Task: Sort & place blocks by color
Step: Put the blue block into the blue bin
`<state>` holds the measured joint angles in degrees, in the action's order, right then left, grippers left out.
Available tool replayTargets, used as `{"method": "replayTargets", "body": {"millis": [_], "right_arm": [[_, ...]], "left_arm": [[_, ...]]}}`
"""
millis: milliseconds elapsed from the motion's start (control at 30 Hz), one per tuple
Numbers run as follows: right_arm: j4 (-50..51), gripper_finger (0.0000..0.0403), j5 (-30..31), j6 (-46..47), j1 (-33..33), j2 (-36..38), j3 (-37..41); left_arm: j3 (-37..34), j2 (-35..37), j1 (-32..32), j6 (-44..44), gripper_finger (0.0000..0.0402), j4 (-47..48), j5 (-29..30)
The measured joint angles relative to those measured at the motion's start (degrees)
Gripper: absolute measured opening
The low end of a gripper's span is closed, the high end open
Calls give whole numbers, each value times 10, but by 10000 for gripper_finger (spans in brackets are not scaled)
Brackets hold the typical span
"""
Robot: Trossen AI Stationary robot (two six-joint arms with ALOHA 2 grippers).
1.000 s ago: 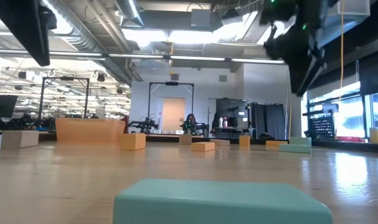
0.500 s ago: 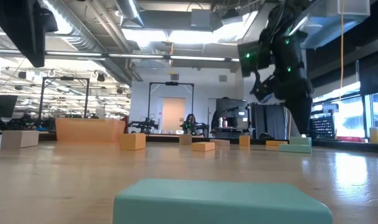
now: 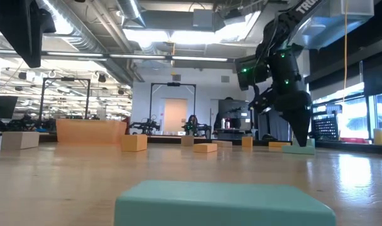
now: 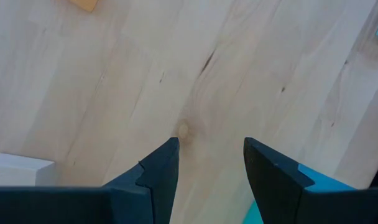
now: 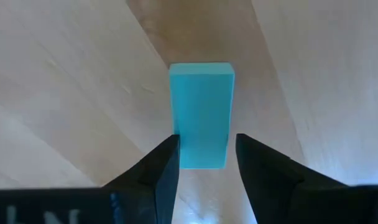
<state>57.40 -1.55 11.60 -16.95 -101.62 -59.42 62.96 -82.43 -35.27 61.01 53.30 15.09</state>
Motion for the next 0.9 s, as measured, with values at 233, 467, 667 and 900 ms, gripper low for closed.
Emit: {"method": "replayTargets", "body": {"millis": [233,467,667,900], "right_arm": [[-9,158,1,-4,-7,-27,1],[-11,158,1,-29,-6,-48,-2],[-15,138,0,-42,-5,-49,-1],[-19,100,0,-36,-2,-49,0]], "left_arm": [[0,0,0,1,171,-1,0],[0,0,0,1,171,-3,0],[0,0,0,1,171,-3,0],[0,0,0,-1,171,-2,0]]}}
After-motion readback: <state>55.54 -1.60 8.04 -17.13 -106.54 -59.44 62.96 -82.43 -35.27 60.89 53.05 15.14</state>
